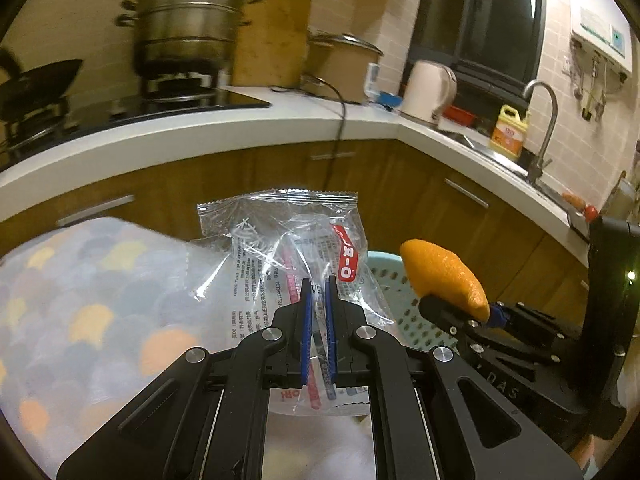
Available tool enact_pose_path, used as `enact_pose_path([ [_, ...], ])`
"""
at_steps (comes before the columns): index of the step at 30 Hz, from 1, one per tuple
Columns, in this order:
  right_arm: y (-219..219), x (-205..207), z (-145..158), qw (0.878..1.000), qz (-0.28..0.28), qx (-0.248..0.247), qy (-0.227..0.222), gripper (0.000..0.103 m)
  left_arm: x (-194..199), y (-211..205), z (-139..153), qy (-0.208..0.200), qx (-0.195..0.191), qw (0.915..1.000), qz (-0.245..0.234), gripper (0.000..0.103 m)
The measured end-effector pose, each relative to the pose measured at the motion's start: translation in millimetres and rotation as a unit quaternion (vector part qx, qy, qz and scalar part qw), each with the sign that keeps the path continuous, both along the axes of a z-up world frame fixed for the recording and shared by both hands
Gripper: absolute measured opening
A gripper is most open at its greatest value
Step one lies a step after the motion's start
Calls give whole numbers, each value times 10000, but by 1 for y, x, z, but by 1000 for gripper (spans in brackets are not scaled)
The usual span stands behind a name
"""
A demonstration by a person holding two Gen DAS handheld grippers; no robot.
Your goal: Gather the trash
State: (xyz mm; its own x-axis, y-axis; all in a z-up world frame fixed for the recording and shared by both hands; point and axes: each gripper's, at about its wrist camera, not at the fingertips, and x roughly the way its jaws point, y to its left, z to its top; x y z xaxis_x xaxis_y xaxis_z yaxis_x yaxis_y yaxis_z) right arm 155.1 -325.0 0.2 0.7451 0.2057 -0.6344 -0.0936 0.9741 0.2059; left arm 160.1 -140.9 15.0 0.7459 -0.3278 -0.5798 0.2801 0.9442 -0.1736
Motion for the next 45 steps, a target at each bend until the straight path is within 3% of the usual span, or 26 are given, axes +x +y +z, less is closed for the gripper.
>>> enact_pose_path([
  [9, -69, 24, -44, 9958, -508, 210, 726, 38, 44, -60, -28, 377, 166, 9989, -229, 5],
  [13, -82, 32, -62, 9925, -628, 359, 981, 56, 55, -76, -42, 582, 322, 9975, -258, 25],
  [17, -89, 38, -71, 9907, -624, 512, 1091, 58, 58, -76, -52, 749, 331, 9962, -280, 29],
  [30, -76, 17, -43, 9957, -581, 203, 699, 58, 41, -46, -43, 683, 49, 9976, -79, 32],
  [39, -39, -14, -2, 9984, -529, -171, 31, 58, -7, -12, -13, 44, 20, 9997, 256, 47],
  [42, -26, -34, 12, 9979, -506, -307, -254, 60, -31, 6, -3, -249, -147, 9984, 489, 52],
  [45, -13, -53, 29, 9969, -437, -332, -561, 62, -55, 21, 6, -551, -51, 9952, 809, 59],
])
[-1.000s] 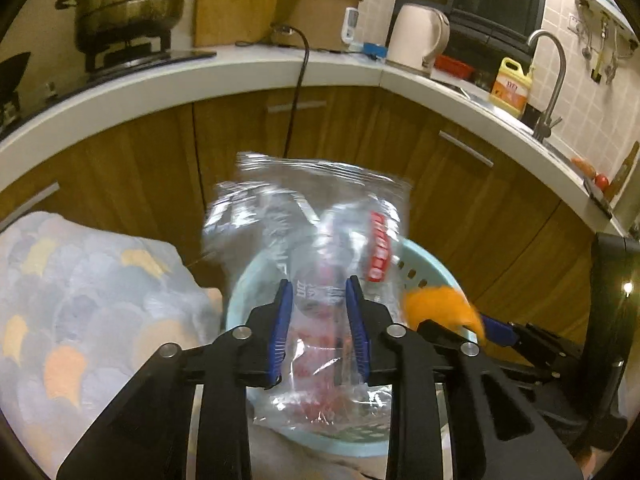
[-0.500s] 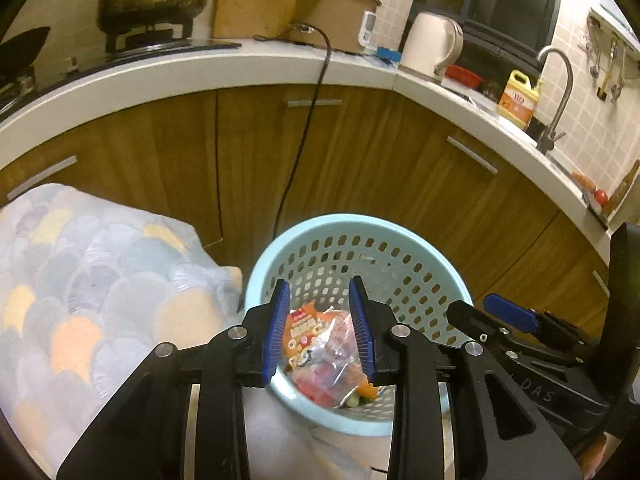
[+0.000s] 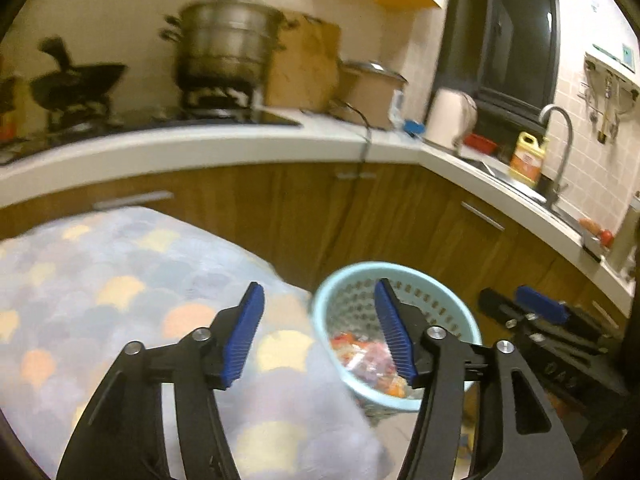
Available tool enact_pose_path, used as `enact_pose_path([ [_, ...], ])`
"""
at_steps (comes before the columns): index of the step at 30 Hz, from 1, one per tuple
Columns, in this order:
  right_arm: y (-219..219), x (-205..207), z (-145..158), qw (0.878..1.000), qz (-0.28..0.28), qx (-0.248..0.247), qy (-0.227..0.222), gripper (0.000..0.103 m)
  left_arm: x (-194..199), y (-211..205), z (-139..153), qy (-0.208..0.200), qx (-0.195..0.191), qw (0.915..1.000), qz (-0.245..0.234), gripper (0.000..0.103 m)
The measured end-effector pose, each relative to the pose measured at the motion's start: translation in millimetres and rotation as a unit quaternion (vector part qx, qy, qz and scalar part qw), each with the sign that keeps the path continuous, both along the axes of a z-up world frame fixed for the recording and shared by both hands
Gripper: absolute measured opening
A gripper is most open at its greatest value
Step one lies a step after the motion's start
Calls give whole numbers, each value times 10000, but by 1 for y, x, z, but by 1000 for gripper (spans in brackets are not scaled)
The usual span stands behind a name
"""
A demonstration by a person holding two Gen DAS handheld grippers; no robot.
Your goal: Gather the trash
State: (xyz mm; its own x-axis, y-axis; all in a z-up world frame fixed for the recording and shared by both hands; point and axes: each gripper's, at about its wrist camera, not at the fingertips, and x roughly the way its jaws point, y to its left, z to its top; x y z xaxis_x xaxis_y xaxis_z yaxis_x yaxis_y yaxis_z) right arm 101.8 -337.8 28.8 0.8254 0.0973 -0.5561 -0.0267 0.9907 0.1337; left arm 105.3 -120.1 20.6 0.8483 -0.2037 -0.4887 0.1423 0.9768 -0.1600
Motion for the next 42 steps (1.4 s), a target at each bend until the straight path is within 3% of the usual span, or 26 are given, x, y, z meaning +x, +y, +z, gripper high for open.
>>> enact_pose_path([
  [2, 10, -11, 10, 9998, 49, -46, -193, 63, -15, 13, 5, -235, 91, 9993, 259, 69],
  [4, 19, -20, 17, 9994, 56, -103, -330, 64, -24, 20, 6, -359, 216, 9982, 431, 72],
  [11, 44, -38, 13, 9989, 49, -172, -441, 64, -43, 41, -10, -505, 426, 9950, 755, 73],
  [24, 56, -42, -4, 9986, -180, -238, -447, 64, -40, 61, -28, -307, 211, 9956, 857, 75],
  [42, 46, -47, -3, 9988, -137, 50, -463, 64, -45, 53, -29, -395, 488, 9940, 898, 81],
])
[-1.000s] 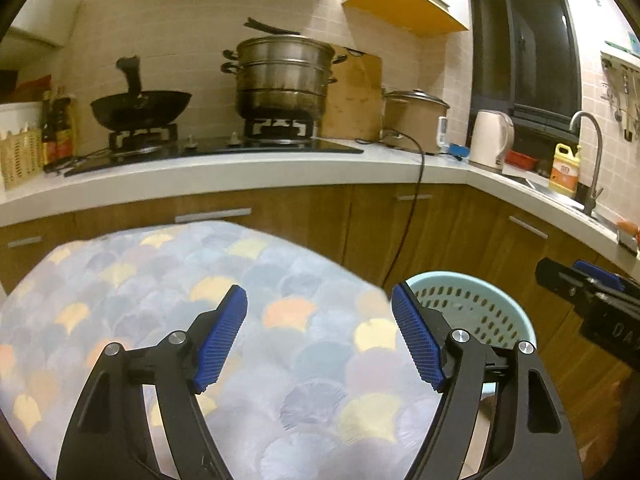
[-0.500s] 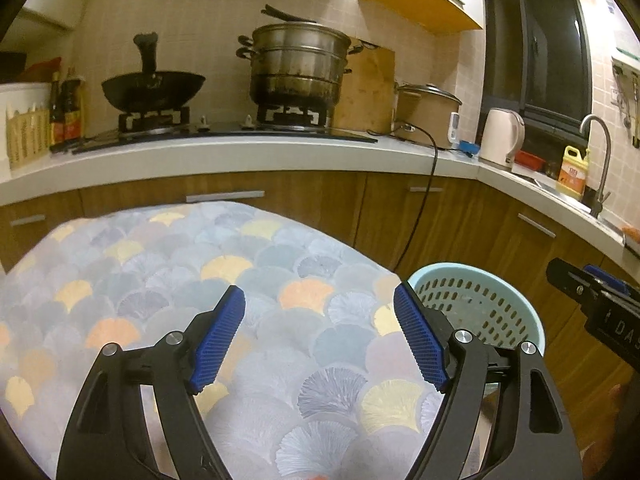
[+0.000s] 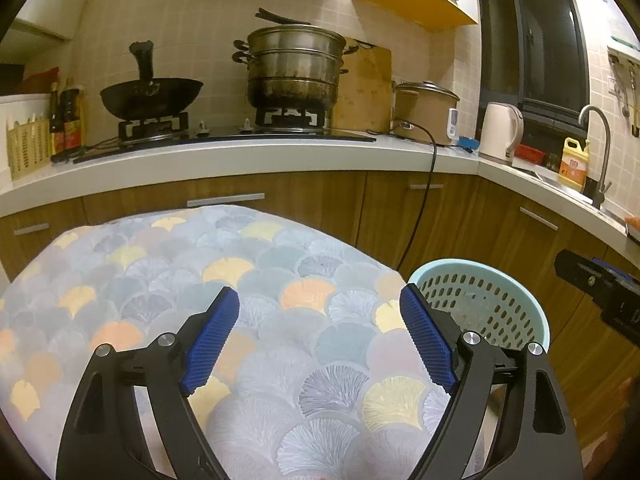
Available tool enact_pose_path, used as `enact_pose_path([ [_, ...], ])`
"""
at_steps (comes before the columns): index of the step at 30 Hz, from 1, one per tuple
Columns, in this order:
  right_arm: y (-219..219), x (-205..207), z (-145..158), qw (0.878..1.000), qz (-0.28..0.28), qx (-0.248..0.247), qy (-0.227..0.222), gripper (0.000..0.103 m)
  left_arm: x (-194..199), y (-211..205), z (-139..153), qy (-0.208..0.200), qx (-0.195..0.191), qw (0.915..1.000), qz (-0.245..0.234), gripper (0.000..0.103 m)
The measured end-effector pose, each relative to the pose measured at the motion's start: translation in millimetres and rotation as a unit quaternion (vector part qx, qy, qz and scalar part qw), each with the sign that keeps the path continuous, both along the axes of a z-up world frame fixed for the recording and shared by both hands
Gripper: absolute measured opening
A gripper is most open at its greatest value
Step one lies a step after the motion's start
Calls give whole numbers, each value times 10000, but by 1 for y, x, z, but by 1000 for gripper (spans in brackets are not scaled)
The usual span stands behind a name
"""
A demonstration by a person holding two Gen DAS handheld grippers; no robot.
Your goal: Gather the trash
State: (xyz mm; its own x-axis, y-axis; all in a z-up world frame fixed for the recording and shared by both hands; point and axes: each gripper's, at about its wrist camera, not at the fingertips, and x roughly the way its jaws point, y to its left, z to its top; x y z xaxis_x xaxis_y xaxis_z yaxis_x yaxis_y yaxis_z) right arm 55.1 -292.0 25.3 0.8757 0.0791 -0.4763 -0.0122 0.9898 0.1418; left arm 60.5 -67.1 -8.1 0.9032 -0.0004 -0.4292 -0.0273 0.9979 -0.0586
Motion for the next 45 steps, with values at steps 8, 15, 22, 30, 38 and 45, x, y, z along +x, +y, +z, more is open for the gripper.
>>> enact_pose_path([
  [8, 1, -5, 6, 9999, -38, -55, -108, 64, -1, -1, 0, 3, 9, 10000, -4, 81],
  [15, 1, -6, 4, 9999, -54, -85, -73, 64, -1, -2, 1, 10, 20, 10000, -6, 82],
  [22, 1, -5, 4, 9999, -62, -93, -68, 64, -1, -4, 1, 21, 47, 10000, -31, 83],
  [30, 3, -4, 2, 9999, -47, -94, -39, 64, -1, -4, 2, 34, 42, 10000, -38, 84],
  [38, 4, -4, 2, 9999, -47, -90, -27, 64, -1, -4, 2, 29, 43, 10000, -30, 84],
  [45, 6, -3, 0, 9999, -33, -105, -8, 65, -1, -5, 2, 31, 46, 10000, -36, 84],
])
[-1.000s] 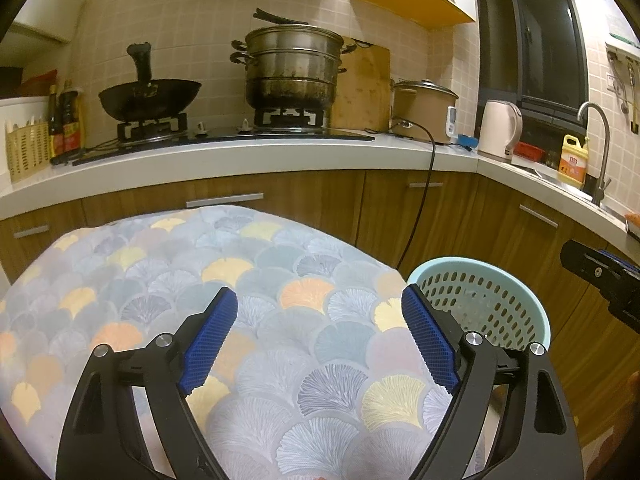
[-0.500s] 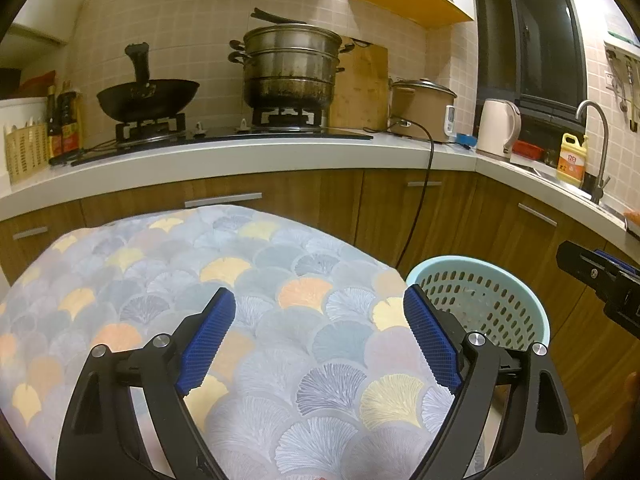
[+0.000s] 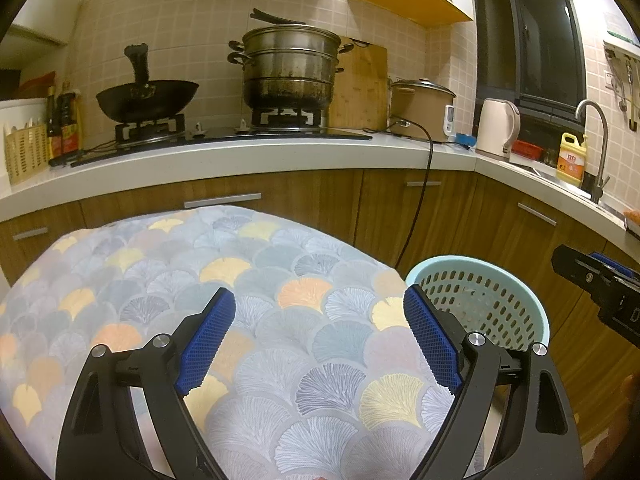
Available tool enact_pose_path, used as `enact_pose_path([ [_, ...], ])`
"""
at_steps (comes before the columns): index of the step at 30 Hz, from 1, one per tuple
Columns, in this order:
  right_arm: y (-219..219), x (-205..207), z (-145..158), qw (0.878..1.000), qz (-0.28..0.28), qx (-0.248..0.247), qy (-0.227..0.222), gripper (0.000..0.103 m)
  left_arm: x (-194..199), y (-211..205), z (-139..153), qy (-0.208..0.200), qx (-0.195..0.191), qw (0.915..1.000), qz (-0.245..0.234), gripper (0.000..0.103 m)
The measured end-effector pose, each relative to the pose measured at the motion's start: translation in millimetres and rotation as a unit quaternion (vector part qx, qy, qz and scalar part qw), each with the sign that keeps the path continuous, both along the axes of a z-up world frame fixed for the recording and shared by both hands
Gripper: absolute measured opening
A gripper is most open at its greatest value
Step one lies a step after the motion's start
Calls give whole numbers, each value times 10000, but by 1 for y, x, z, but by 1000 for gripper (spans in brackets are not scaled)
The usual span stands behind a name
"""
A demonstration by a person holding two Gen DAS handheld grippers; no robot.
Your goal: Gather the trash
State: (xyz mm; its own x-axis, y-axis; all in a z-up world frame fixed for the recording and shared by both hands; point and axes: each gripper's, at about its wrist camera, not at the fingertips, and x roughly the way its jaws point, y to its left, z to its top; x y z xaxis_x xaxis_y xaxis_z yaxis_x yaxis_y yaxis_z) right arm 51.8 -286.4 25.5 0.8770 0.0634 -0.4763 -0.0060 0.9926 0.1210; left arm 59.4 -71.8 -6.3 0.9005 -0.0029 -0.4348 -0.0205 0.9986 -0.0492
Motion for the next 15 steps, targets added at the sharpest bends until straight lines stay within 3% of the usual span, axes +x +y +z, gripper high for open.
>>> enact_pose_path([
  [15, 6, 1, -3, 9999, -35, -109, 36, 65, 2, 1, 0, 0, -9, 10000, -42, 84],
])
